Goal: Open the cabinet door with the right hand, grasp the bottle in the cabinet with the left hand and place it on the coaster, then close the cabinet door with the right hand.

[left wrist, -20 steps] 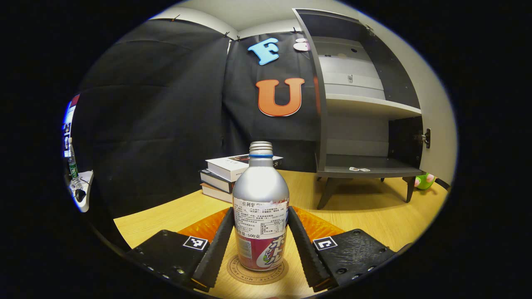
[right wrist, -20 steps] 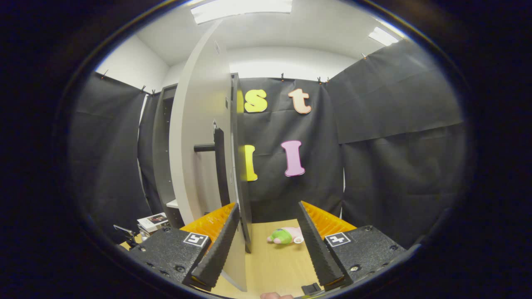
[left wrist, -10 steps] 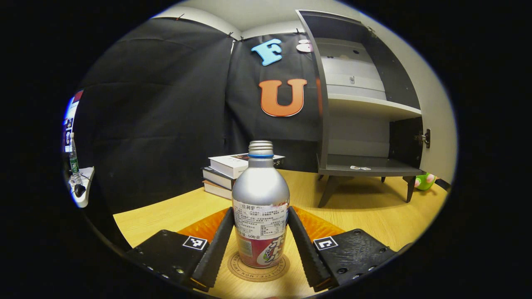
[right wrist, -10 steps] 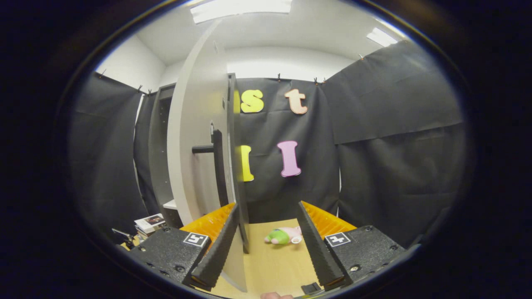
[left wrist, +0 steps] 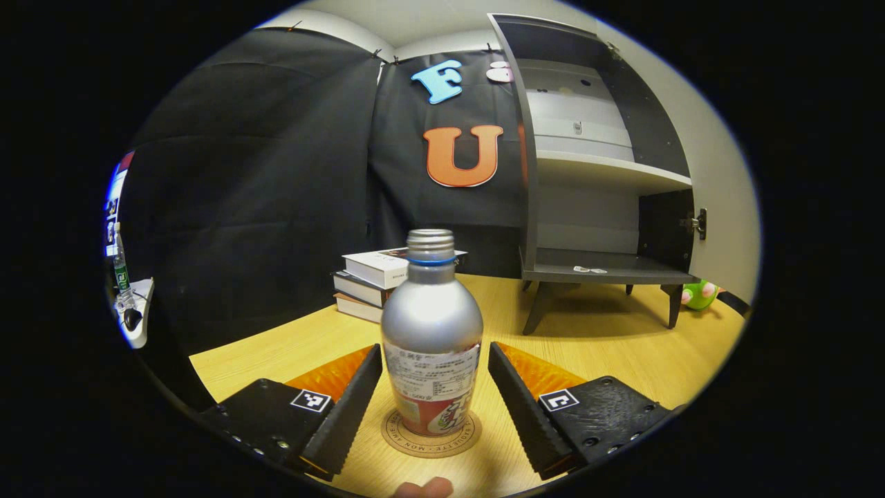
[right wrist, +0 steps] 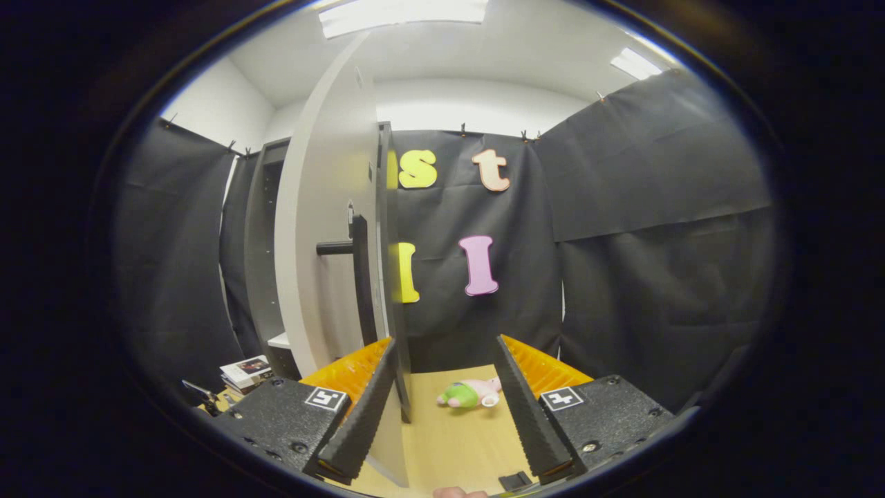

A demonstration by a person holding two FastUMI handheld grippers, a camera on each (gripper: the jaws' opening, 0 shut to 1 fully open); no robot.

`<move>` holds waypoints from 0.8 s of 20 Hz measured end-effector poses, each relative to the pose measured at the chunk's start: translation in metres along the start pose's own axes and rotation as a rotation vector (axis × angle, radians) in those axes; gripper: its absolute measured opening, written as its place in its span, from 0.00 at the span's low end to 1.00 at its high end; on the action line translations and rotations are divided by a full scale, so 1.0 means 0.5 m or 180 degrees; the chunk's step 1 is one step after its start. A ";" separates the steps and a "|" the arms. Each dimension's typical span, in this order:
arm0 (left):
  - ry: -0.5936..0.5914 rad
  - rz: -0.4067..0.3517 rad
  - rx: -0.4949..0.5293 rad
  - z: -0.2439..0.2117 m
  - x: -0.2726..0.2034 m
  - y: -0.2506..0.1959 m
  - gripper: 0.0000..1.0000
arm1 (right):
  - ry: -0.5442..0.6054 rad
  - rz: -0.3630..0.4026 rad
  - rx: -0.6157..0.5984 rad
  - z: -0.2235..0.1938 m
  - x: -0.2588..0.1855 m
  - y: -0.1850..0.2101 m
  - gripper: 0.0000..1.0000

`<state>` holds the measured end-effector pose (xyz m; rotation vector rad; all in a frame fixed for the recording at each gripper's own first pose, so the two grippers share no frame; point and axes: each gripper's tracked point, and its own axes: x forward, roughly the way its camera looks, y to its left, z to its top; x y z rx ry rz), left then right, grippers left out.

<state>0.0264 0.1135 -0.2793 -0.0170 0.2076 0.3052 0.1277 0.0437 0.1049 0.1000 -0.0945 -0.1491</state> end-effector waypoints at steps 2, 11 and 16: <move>-0.0076 0.0043 -0.0002 0.033 -0.019 0.014 0.95 | 0.0008 0.0012 0.0017 -0.006 0.003 -0.002 0.87; -0.0530 -0.0285 0.0010 0.340 -0.139 -0.025 0.94 | 0.0004 0.0158 0.0164 -0.033 0.021 -0.006 0.88; -0.0630 -0.0511 0.0104 0.469 -0.201 -0.091 0.94 | -0.0046 0.0206 0.0308 -0.032 0.030 -0.018 0.87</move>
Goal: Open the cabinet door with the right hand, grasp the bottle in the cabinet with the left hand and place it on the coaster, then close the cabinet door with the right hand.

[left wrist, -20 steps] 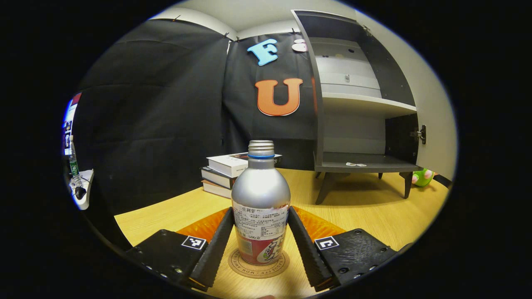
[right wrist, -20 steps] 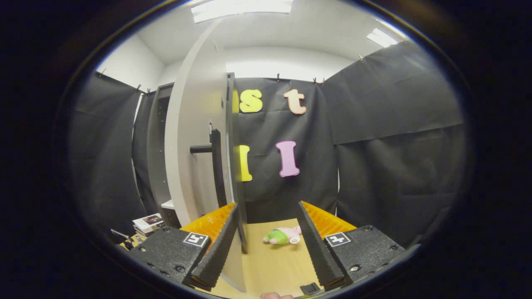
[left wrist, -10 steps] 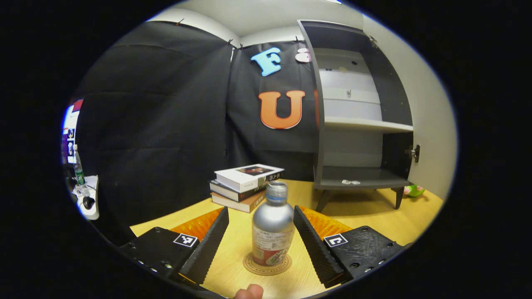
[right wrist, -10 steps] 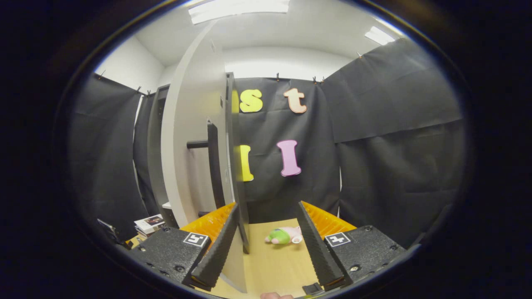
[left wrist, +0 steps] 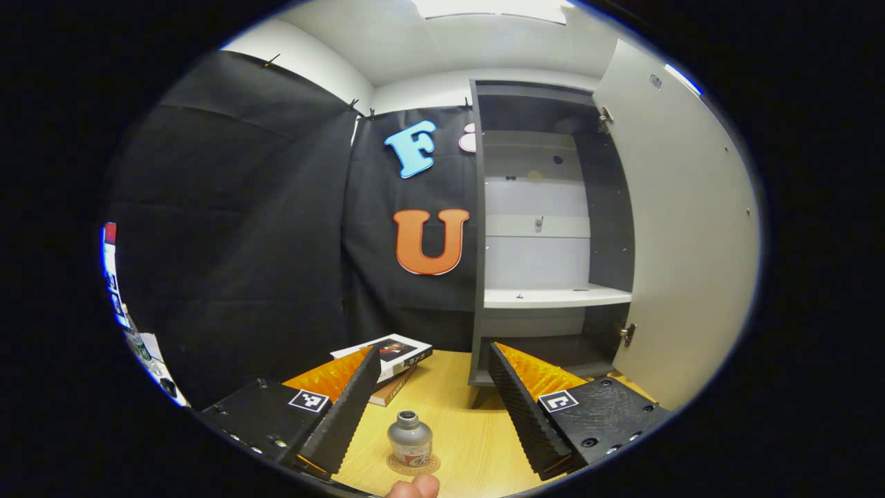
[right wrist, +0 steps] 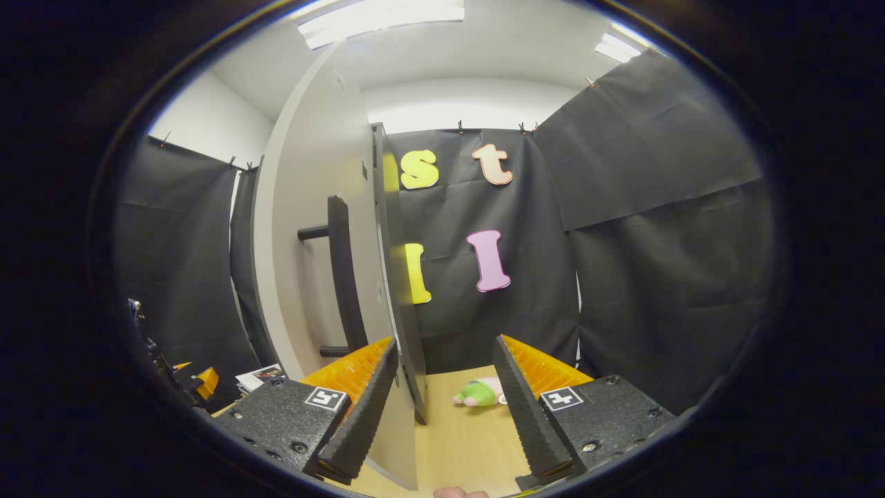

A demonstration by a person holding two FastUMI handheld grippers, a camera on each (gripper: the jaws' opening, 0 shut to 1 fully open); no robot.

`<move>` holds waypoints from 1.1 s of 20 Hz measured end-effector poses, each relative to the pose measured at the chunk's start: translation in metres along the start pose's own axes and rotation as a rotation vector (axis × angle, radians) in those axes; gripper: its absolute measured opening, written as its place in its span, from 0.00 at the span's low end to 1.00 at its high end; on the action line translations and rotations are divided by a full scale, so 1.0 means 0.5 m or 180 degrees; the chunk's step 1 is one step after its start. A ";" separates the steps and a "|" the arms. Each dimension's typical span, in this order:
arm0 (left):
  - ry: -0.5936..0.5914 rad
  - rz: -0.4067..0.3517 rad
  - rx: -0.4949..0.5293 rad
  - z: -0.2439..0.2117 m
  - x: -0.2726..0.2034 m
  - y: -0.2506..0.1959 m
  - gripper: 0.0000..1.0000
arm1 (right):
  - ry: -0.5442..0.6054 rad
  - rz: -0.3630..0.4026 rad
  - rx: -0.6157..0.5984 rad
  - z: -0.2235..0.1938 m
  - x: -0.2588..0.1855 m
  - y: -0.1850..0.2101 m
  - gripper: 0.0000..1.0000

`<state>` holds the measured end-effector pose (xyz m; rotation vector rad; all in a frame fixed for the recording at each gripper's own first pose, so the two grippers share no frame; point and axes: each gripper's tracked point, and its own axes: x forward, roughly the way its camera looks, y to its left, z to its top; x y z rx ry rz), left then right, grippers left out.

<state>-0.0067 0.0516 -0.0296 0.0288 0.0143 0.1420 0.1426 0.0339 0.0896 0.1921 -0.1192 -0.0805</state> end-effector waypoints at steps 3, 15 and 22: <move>-0.0046 -0.0186 0.0087 0.050 -0.019 -0.059 0.94 | 0.0027 0.0020 0.0083 -0.010 0.010 -0.010 0.87; -0.0053 -0.0771 0.0166 0.110 -0.088 -0.205 0.94 | 0.0015 0.0203 -0.0030 -0.009 0.014 0.032 0.82; 0.0020 -0.0736 0.0149 0.091 -0.091 -0.185 0.94 | 0.0108 0.0519 -0.0030 -0.024 0.015 0.114 0.89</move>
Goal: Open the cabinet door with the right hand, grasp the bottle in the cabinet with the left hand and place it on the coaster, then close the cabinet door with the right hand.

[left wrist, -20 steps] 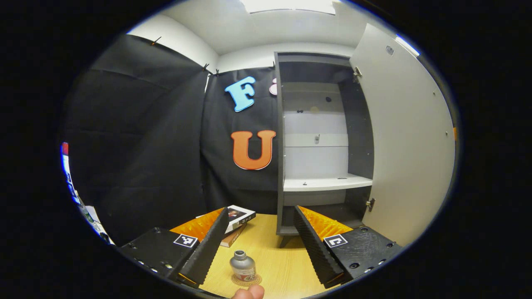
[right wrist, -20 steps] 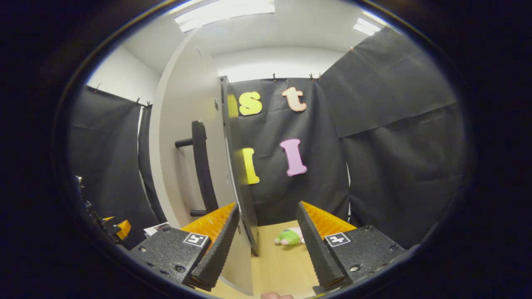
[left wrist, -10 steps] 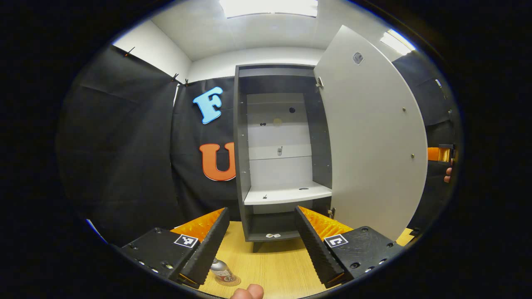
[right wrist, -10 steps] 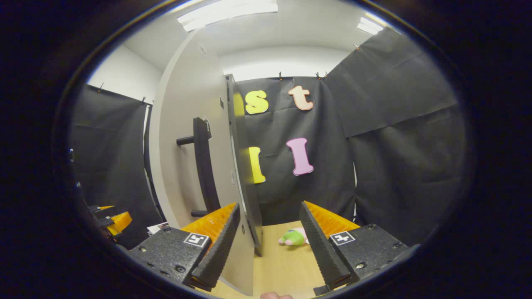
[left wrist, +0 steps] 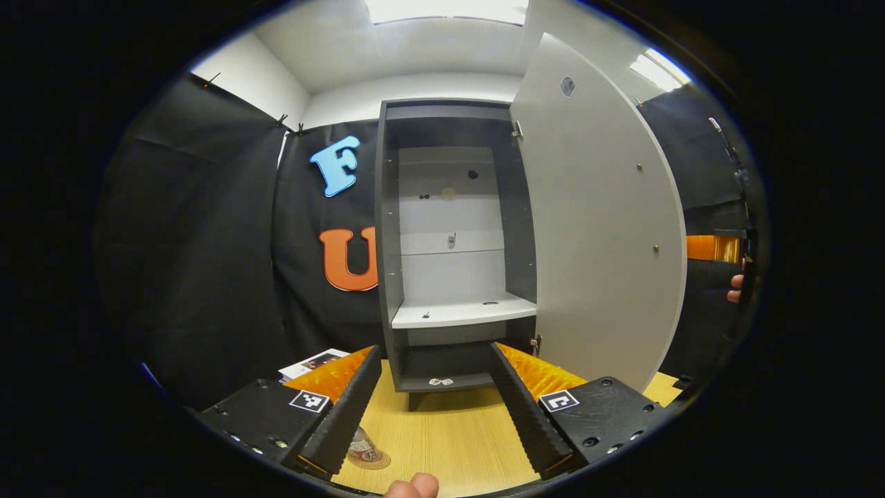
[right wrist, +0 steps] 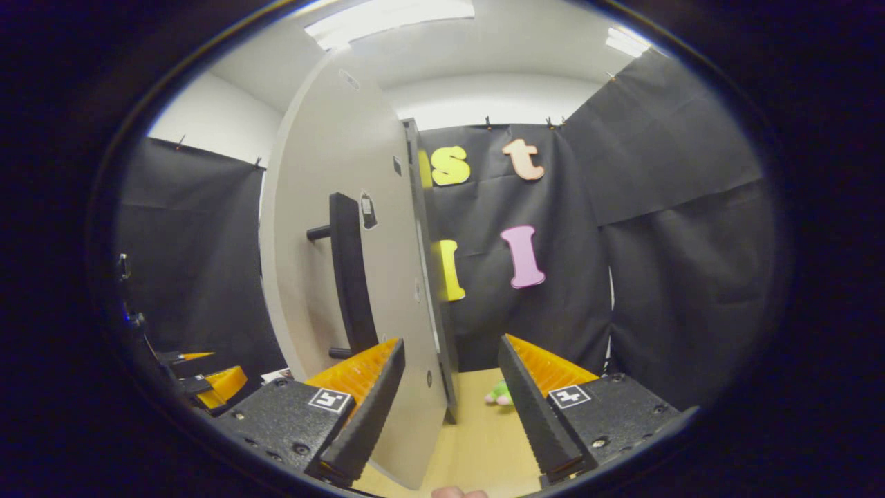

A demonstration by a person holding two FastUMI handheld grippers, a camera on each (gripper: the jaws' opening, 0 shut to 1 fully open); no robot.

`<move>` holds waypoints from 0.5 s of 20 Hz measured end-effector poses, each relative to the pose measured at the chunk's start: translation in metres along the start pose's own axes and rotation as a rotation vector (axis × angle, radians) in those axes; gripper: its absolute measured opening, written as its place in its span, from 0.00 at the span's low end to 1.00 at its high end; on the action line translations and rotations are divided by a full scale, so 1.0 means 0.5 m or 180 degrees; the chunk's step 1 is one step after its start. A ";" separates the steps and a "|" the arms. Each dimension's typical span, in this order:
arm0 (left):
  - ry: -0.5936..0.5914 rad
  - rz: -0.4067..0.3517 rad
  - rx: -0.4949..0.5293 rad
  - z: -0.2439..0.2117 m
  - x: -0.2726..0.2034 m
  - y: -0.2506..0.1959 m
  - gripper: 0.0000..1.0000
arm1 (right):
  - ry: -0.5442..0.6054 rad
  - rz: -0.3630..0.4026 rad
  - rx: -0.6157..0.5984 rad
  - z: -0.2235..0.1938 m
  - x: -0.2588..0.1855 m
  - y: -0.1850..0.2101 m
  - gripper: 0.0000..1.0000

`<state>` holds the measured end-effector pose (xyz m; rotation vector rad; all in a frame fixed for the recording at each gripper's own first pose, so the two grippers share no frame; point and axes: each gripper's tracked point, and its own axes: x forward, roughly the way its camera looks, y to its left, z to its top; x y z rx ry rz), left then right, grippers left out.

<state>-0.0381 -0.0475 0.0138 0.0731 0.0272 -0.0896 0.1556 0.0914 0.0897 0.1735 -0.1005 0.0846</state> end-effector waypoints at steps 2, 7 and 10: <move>0.0003 0.0035 -0.0028 -0.005 -0.001 0.016 0.94 | 0.0035 0.0163 0.0008 -0.006 0.009 0.033 0.89; 0.0067 0.0119 -0.0137 -0.034 -0.009 0.055 0.94 | 0.0089 0.0518 -0.0036 -0.023 0.026 0.132 0.89; 0.0118 0.0148 -0.0183 -0.055 -0.015 0.074 0.94 | 0.0121 0.0679 -0.0076 -0.032 0.049 0.187 0.90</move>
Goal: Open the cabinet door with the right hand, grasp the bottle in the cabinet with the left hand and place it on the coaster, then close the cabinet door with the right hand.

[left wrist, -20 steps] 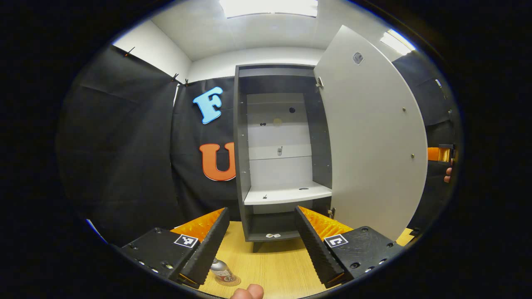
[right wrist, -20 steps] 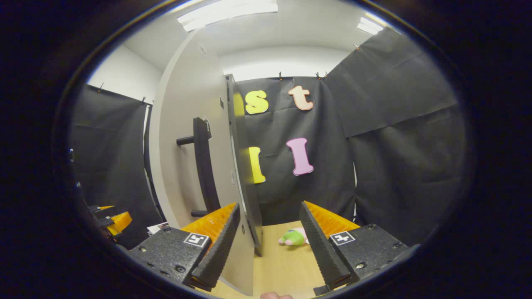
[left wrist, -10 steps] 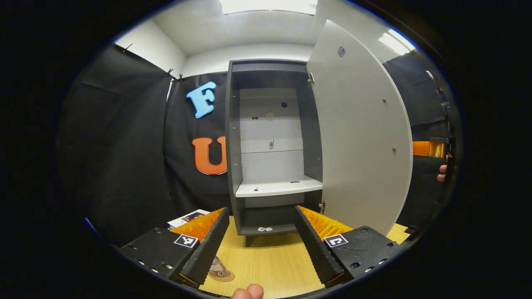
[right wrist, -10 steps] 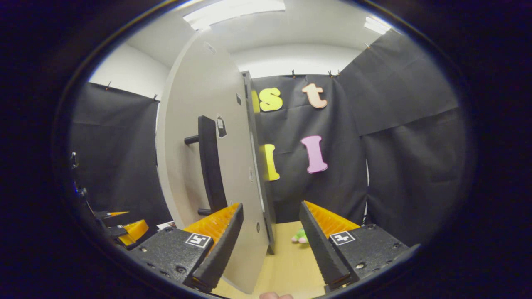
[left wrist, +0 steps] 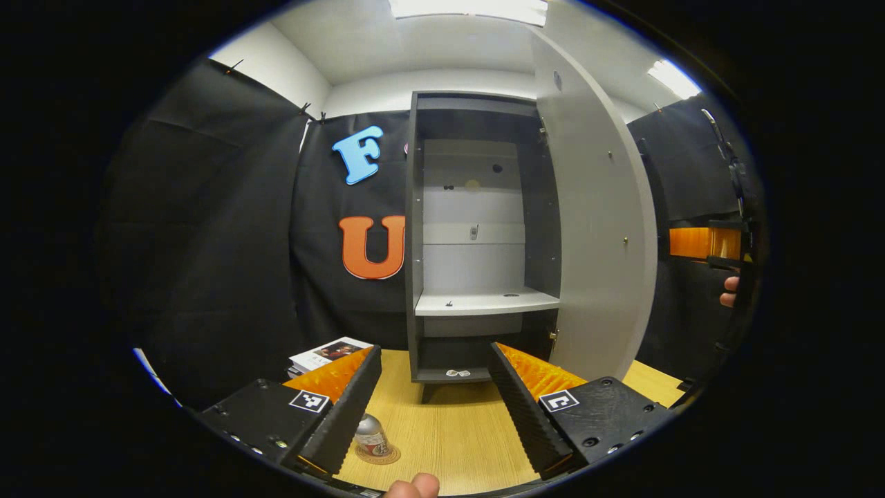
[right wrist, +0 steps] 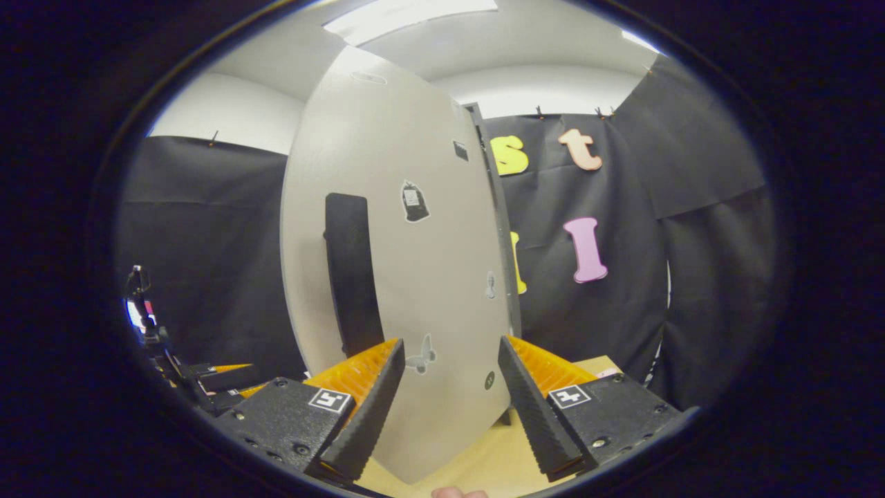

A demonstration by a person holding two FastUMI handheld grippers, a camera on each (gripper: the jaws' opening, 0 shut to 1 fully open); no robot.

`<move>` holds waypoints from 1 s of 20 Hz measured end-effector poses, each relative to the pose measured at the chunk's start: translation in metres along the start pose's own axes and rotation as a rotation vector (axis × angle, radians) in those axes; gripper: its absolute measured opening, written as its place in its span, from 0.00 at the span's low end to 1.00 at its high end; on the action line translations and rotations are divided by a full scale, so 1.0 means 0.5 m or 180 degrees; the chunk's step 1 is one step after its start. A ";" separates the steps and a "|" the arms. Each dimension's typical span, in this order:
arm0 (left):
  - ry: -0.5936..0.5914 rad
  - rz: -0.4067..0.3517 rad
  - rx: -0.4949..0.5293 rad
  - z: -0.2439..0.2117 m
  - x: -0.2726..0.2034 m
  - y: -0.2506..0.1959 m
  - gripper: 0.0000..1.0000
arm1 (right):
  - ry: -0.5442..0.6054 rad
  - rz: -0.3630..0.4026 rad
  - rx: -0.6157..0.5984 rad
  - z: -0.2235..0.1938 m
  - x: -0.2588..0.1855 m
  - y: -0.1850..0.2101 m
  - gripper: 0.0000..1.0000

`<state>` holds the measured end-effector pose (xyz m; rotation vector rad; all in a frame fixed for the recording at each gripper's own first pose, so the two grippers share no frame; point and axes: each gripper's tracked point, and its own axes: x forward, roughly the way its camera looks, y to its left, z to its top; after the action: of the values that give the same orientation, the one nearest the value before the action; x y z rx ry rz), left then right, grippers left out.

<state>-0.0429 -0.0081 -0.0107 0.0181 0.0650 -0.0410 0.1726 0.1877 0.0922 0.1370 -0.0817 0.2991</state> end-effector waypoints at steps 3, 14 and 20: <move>-0.0023 0.0054 -0.0017 -0.003 0.002 0.025 0.94 | 0.0023 0.0160 0.0014 -0.004 0.051 0.038 0.89; -0.0115 0.0293 -0.0023 0.009 0.007 0.120 0.95 | -0.0004 0.0573 -0.0100 -0.020 0.266 0.192 0.89; -0.0109 0.0339 -0.0005 0.000 0.001 0.134 0.94 | -0.0040 0.0461 -0.0141 -0.033 0.273 0.185 0.89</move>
<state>-0.0394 0.0587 -0.0097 0.0193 0.0296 0.0654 0.2760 0.3170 0.1009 0.0890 -0.1110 0.4407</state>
